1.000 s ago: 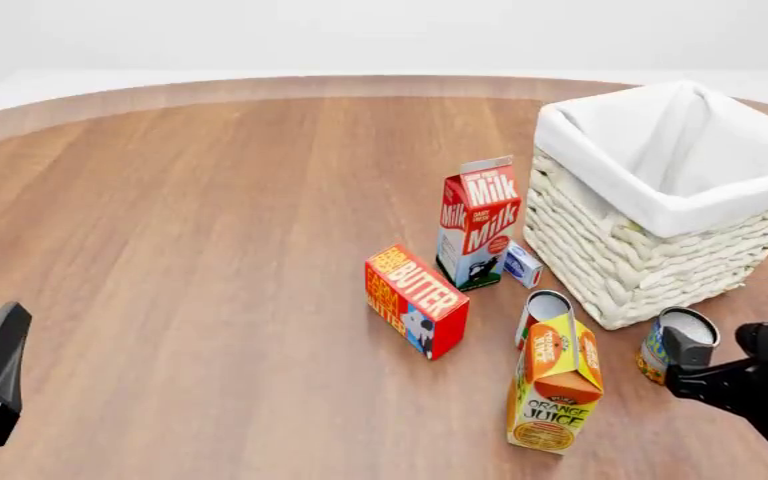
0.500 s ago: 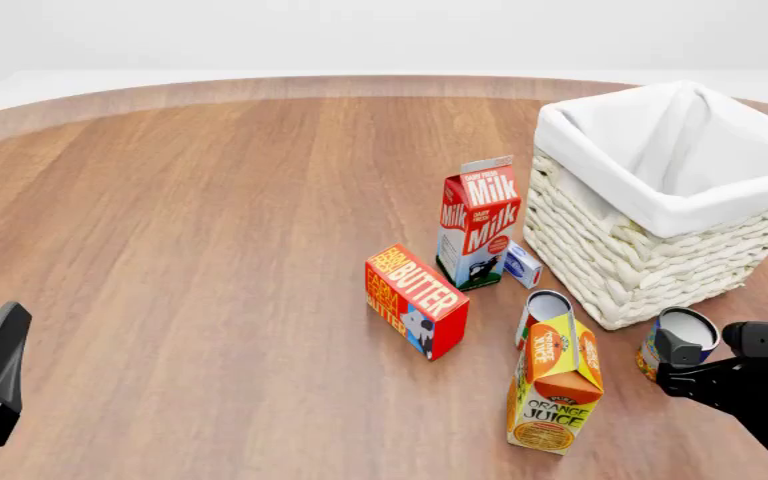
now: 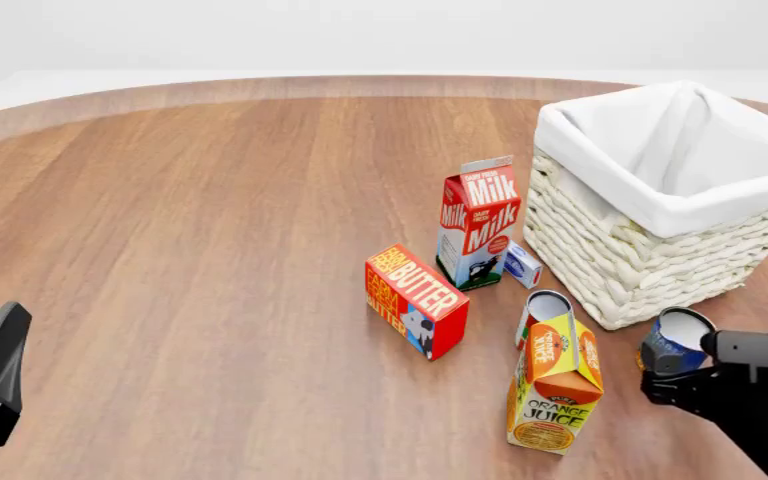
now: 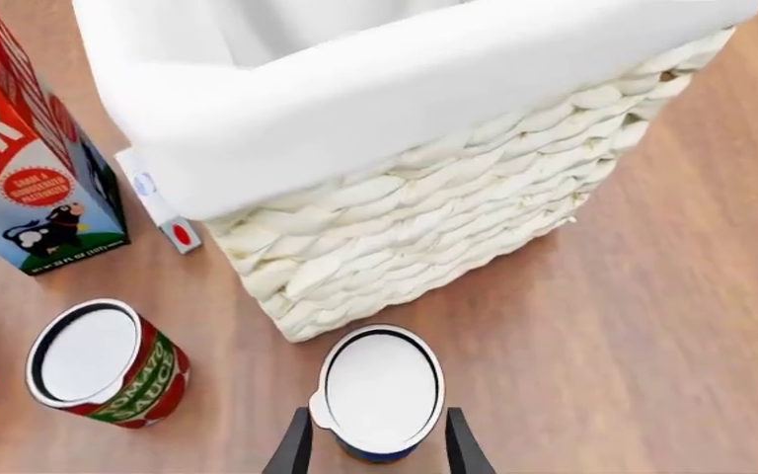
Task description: Pick up the alphabet soup, and put it in the basket.
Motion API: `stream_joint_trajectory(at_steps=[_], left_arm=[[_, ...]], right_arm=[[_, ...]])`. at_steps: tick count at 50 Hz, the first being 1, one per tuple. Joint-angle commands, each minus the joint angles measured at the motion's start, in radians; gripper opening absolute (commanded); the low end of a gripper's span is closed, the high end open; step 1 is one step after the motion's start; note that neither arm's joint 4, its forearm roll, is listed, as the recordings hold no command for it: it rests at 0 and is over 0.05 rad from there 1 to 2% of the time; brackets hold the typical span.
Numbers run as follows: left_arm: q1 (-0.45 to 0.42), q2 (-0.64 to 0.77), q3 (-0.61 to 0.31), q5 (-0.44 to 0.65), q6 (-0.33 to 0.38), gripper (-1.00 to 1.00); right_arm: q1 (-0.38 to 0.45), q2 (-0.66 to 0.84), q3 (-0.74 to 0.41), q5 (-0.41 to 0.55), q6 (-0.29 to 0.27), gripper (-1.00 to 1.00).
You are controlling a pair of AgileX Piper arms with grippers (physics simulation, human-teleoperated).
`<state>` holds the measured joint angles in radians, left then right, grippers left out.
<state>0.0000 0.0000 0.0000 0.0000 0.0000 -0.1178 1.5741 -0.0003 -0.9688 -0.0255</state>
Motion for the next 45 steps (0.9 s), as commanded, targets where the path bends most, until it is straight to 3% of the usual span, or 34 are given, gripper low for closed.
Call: stream_joint_trajectory(at_steps=[1,24,27,41,42,45], left_arm=[[0.0,0.0,0.0,0.0,0.0,1.0],[0.0,0.0,0.0,0.0,0.0,1.0],[0.0,0.0,0.0,0.0,0.0,1.0],[0.0,0.0,0.0,0.0,0.0,1.0],[0.0,0.0,0.0,0.0,0.0,1.0],[0.0,0.0,0.0,0.0,0.0,1.0]], right_arm=[[-0.004,0.086,0.0,-0.073,0.002,1.0],[-0.007,0.188,0.0,-0.165,0.006,1.0],[-0.009,0.241,0.0,-0.217,0.009,1.0],[-0.008,0.249,0.0,-0.226,0.013,1.0],[-0.011,0.252,0.0,-0.238,0.016,-1.0],[-0.005,0.254,0.0,-0.24,0.017,-1.0]])
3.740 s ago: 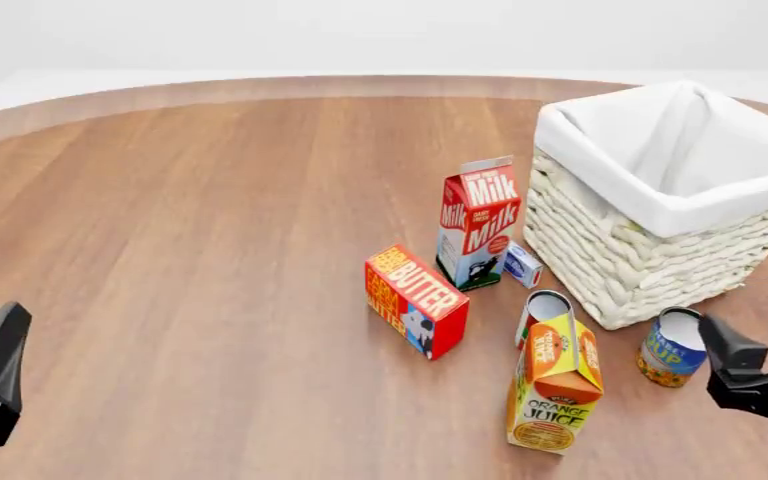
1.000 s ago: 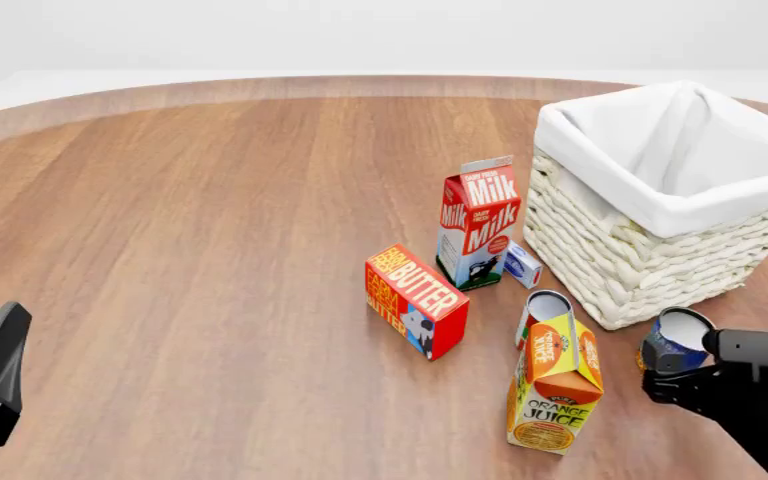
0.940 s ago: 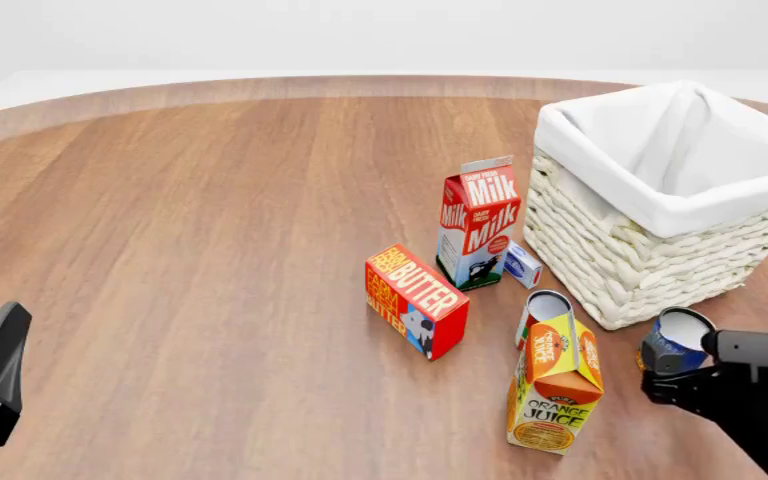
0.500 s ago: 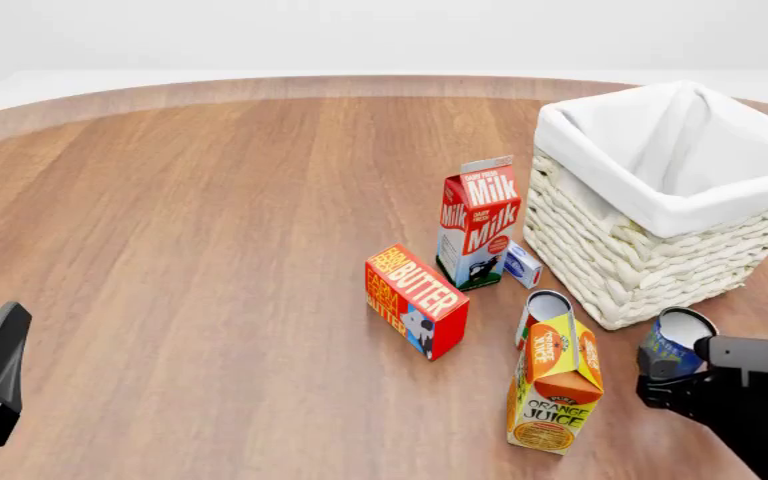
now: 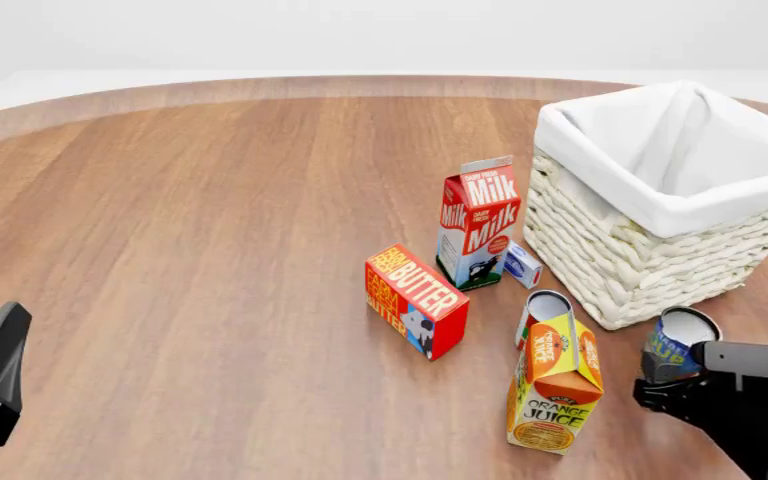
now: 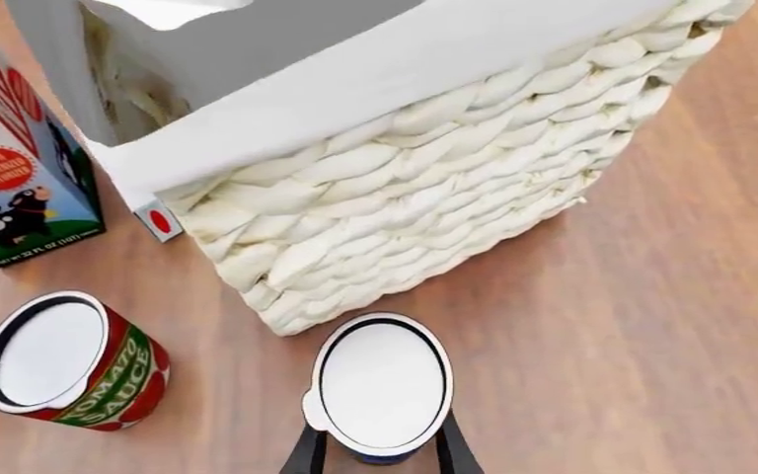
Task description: Pick up the alphabet soup, and put it in the basket.
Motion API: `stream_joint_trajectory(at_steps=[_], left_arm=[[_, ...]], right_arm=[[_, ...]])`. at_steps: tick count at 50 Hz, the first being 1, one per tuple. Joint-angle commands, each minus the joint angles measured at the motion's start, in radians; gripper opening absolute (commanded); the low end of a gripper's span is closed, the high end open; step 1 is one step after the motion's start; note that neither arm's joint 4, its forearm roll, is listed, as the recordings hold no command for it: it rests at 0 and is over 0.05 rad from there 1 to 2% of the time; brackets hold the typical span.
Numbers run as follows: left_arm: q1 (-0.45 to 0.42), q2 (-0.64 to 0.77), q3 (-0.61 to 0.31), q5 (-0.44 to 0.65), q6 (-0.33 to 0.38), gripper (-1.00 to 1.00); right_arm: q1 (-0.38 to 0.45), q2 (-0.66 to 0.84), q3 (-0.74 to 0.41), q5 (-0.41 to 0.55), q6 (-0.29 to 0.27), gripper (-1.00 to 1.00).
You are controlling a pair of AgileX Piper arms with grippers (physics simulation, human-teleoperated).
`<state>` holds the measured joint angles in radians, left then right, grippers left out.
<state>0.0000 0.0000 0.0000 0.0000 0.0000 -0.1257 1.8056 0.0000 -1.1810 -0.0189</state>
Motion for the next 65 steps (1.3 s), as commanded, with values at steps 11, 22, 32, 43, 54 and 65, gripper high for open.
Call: stream_joint_trajectory(at_steps=[11,22,32,43,54,65], left_arm=[[0.0,0.0,0.0,0.0,0.0,1.0],[0.0,0.0,0.0,0.0,0.0,1.0],[0.0,0.0,0.0,0.0,0.0,1.0],[0.0,0.0,0.0,0.0,0.0,1.0],[0.0,0.0,0.0,0.0,0.0,1.0],[0.0,0.0,0.0,0.0,0.0,1.0]], right_arm=[[-0.005,-0.01,0.0,-0.004,0.007,-1.0],[-0.014,-0.108,0.0,0.079,0.006,-1.0],[-0.015,-0.219,0.0,0.174,0.004,-1.0],[-0.017,-0.34,0.0,0.28,-0.003,-1.0],[-0.017,-0.459,0.0,0.389,-0.013,-1.0],[-0.013,-0.576,0.0,0.491,-0.023,-1.0]])
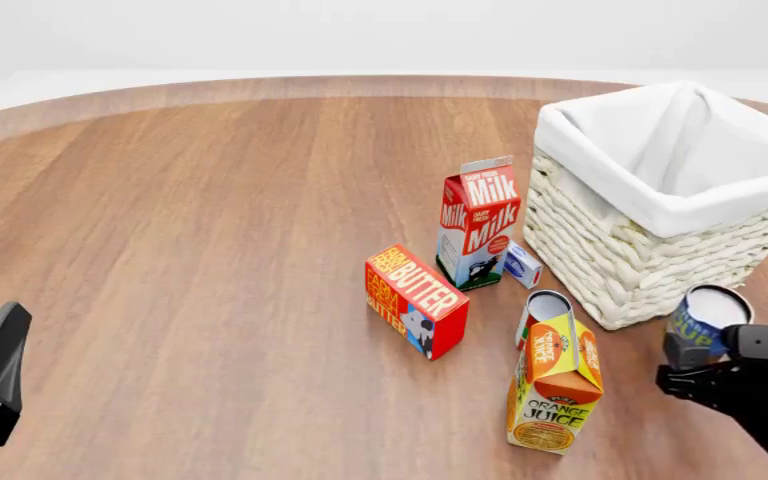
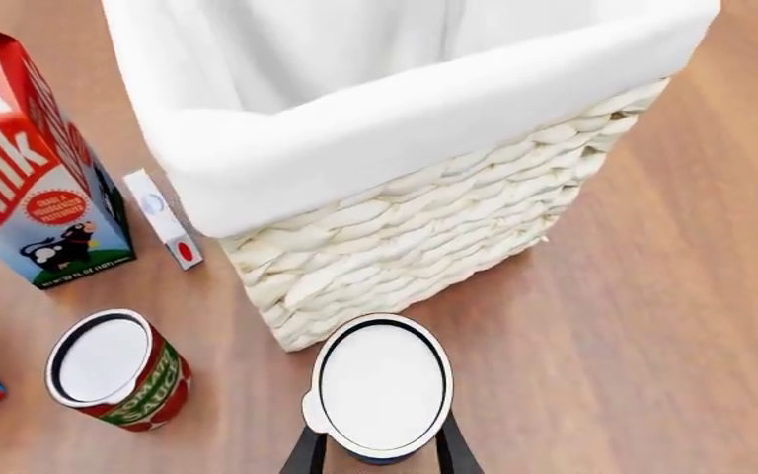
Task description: Pick up the alphabet soup, and put it in the basket.
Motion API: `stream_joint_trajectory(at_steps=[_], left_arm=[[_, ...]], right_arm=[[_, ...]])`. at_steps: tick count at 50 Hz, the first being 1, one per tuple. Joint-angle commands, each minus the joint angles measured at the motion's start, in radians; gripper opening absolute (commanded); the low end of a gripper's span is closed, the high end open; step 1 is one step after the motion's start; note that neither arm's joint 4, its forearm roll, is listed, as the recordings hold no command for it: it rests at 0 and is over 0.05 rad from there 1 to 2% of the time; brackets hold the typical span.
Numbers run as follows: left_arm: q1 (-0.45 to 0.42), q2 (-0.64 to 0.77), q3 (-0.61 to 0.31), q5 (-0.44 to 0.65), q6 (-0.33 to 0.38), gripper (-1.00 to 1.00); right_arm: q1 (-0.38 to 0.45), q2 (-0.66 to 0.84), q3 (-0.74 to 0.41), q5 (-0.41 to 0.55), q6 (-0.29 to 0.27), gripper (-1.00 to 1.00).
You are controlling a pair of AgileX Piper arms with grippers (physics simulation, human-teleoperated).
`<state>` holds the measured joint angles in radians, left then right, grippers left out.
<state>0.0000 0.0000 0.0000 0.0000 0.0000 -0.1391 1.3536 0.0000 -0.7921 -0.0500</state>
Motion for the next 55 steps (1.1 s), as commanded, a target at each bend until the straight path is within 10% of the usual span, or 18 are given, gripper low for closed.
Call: stream_joint_trajectory(at_steps=[1,14,17,55], left_arm=[[0.0,0.0,0.0,0.0,0.0,1.0],[0.0,0.0,0.0,0.0,0.0,1.0],[0.0,0.0,0.0,0.0,0.0,1.0],[0.0,0.0,0.0,0.0,0.0,1.0]], right_arm=[[0.001,-0.132,0.0,0.109,0.007,-1.0],[0.001,-0.152,0.0,0.125,0.005,-1.0],[0.015,-0.304,-0.025,0.262,-0.011,-1.0],[0.026,-0.626,-0.196,0.658,-0.053,-1.0]])
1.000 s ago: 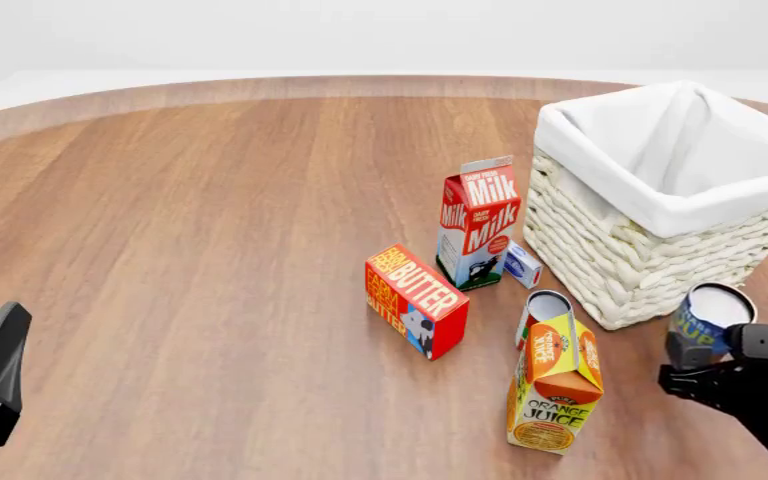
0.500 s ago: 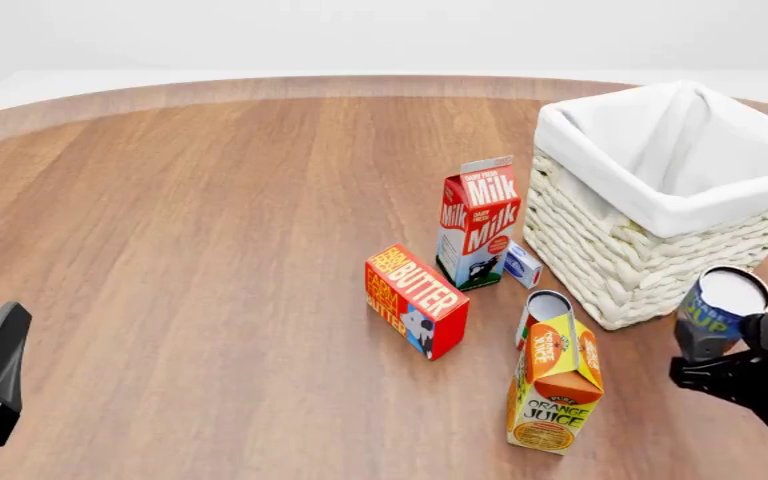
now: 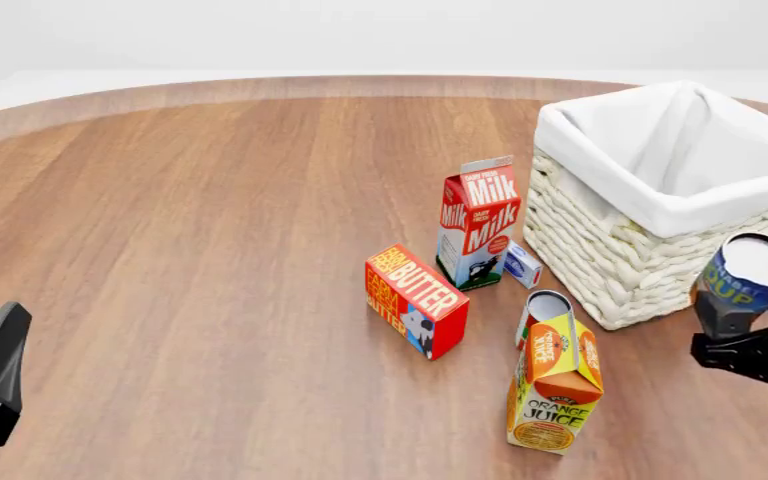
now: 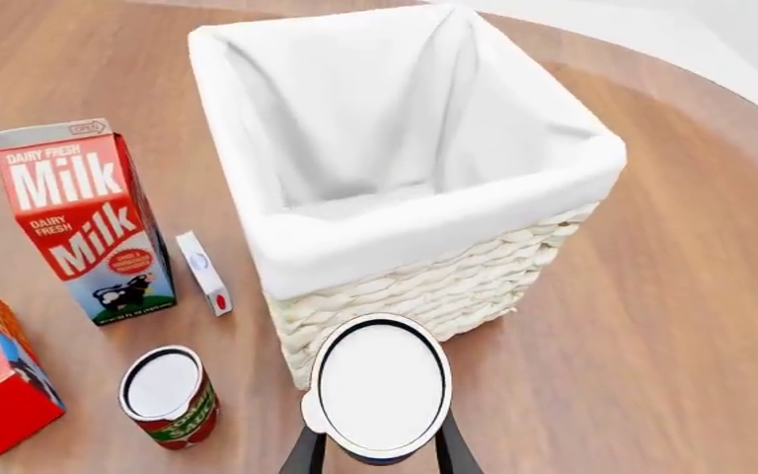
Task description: Pick up the alphabet soup, and put it in the basket.
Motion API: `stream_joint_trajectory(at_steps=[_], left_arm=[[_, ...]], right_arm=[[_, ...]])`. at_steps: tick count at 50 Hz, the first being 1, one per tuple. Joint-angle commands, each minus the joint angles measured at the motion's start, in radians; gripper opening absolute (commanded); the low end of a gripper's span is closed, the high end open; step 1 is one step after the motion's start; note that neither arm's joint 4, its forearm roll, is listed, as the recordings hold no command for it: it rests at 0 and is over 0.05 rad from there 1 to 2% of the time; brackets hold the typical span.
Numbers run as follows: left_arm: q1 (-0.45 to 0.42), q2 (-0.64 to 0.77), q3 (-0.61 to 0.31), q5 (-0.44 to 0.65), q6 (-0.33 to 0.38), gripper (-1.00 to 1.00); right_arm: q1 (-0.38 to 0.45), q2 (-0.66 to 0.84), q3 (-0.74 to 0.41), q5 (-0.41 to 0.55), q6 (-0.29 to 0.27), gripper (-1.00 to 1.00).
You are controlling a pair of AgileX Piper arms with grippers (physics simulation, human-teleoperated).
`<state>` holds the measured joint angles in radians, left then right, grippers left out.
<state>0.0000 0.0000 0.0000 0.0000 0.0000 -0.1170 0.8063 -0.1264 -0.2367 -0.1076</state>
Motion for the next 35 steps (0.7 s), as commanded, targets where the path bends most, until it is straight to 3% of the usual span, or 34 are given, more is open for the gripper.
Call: stream_joint_trajectory(at_steps=[1,35], left_arm=[[0.0,0.0,0.0,0.0,0.0,1.0],[0.0,0.0,0.0,0.0,0.0,1.0]], right_arm=[[0.004,-0.082,-0.075,0.109,0.003,-1.0],[0.006,-0.172,-0.21,0.256,-0.015,-1.0]])
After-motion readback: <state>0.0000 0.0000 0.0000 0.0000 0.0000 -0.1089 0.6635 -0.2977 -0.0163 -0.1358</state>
